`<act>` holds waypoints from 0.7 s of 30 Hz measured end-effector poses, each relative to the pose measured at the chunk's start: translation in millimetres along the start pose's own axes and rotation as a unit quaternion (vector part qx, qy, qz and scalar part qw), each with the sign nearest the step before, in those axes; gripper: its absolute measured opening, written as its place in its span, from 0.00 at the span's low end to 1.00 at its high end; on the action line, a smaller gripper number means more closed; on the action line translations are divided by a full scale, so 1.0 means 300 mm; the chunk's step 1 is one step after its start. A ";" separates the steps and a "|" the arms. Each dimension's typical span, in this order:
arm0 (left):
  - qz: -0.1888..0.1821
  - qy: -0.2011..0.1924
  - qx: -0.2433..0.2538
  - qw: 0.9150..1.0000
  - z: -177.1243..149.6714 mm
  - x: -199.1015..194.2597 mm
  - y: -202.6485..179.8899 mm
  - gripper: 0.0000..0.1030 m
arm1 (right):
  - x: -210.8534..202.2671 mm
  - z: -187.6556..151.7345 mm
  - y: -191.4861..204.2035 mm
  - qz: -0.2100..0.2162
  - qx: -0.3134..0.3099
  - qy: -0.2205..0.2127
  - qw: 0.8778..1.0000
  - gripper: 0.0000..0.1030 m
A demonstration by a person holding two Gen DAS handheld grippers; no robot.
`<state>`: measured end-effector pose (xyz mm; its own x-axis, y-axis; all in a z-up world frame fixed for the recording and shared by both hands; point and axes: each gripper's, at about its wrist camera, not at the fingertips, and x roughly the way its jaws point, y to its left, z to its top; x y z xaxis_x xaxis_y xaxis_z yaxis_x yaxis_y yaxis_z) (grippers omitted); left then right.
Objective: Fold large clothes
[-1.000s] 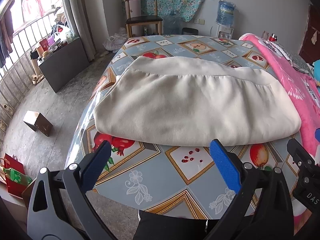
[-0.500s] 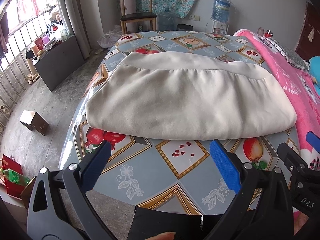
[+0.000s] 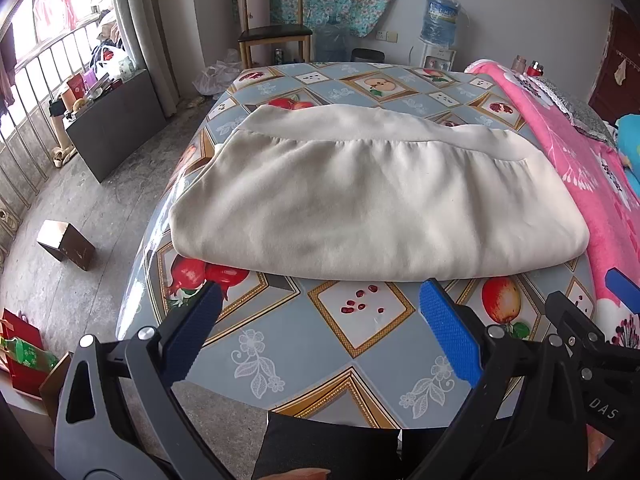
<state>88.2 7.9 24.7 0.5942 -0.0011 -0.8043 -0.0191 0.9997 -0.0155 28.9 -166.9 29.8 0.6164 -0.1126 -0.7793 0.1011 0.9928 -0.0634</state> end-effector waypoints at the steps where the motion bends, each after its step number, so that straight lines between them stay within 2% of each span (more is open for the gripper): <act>1: 0.001 0.000 0.001 1.000 0.000 0.001 0.000 0.93 | 0.001 0.000 0.000 -0.001 0.000 0.001 1.000 0.94; 21: -0.005 0.004 0.007 1.000 -0.008 0.010 -0.020 0.93 | 0.008 -0.005 -0.013 -0.008 0.005 0.007 1.000 0.94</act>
<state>88.1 1.9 20.9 0.5879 -0.0116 -0.8088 -0.0014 0.9999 -0.0154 28.8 -170.9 27.2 0.6036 -0.1279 -0.7870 0.1194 0.9904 -0.0694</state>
